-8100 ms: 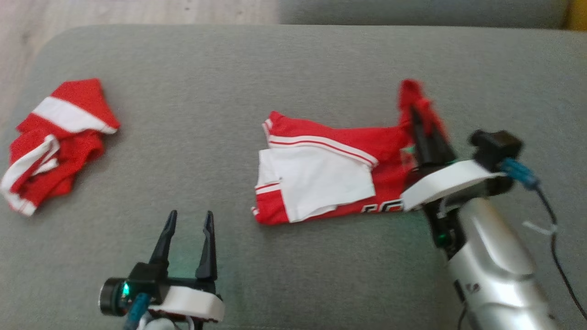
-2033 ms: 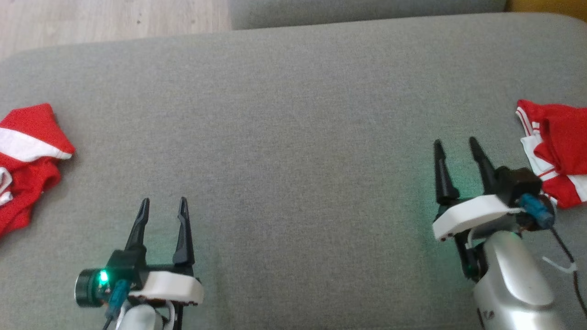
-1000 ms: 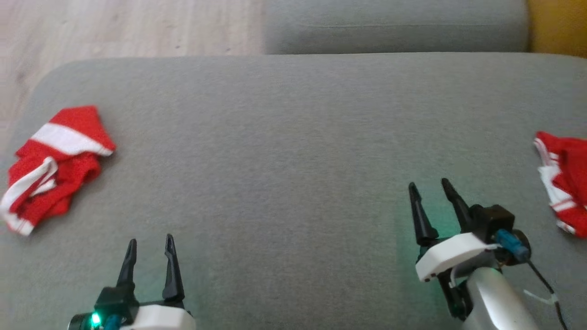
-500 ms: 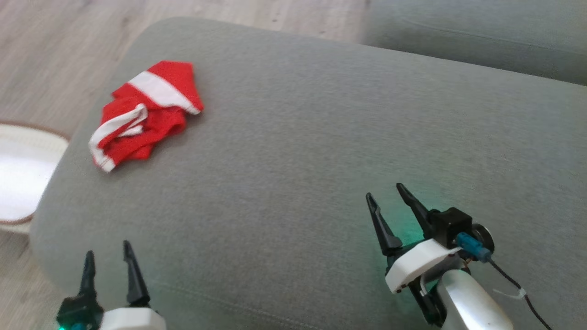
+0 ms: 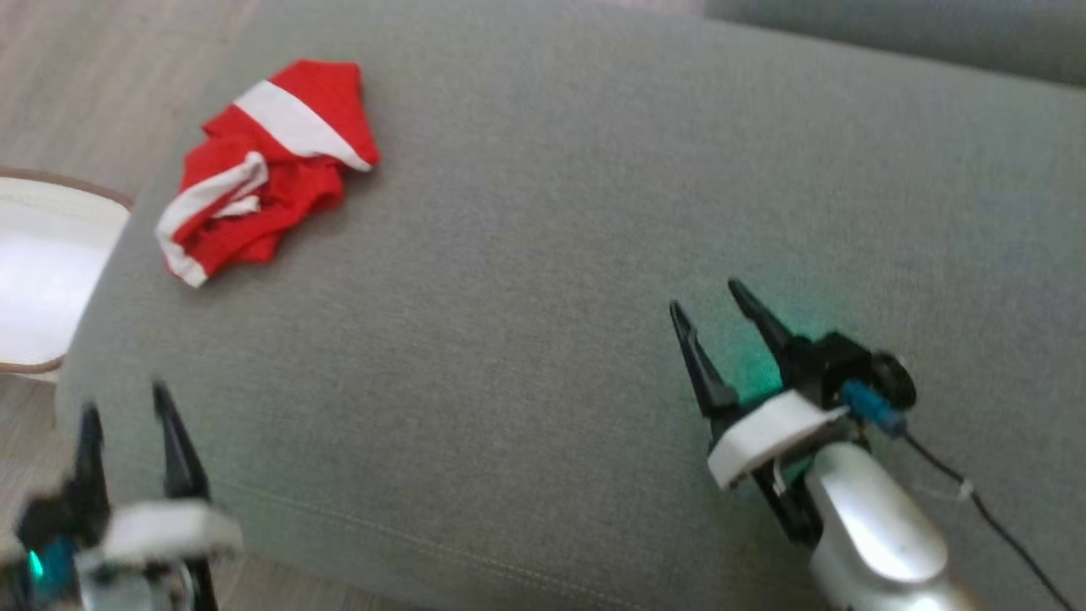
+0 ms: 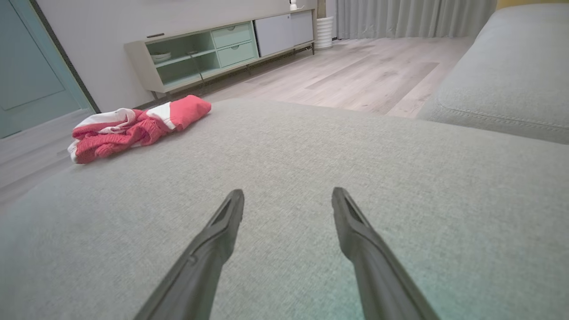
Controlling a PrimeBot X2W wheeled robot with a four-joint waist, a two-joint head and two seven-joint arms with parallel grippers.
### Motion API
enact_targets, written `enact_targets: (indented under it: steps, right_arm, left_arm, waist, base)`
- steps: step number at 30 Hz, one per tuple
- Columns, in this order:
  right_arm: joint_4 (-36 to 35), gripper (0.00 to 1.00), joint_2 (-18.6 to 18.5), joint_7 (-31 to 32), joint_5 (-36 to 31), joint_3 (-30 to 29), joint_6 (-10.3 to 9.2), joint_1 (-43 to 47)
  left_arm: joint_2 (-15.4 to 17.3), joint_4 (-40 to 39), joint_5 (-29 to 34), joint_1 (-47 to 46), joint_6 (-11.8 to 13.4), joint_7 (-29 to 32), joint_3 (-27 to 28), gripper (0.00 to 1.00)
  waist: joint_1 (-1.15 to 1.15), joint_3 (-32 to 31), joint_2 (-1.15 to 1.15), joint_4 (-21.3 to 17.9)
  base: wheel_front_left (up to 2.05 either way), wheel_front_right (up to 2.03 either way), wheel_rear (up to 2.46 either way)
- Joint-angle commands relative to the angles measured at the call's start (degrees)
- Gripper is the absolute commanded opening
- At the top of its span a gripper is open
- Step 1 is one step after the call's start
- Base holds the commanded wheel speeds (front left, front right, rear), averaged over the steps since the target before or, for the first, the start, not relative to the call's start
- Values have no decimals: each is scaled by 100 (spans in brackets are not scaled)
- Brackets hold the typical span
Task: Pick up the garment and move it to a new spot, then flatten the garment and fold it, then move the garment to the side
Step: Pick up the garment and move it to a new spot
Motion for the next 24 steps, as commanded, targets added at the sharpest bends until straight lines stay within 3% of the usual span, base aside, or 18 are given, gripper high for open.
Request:
enact_targets:
  steps: [1,11,24]
  right_arm:
    - [-233,100,21,-63,-88,66,37,-305]
    - [-649,100,21,-63,-398,-47,37,-758]
    - [-1007,100,21,-63,-519,-226,37,-915]
  left_arm:
    - [284,-115,129,-523,-91,-31,278,100]
    - [1036,616,395,-2181,-339,-31,422,100]
    - [1946,2883,655,-3603,-345,46,177,100]
  waist:
    - [0,345,0,-191]
    - [0,1262,0,-711]
    - [0,1830,0,-1265]
  base:
    - [0,0,0]
    - [0,0,0]
    - [0,0,0]
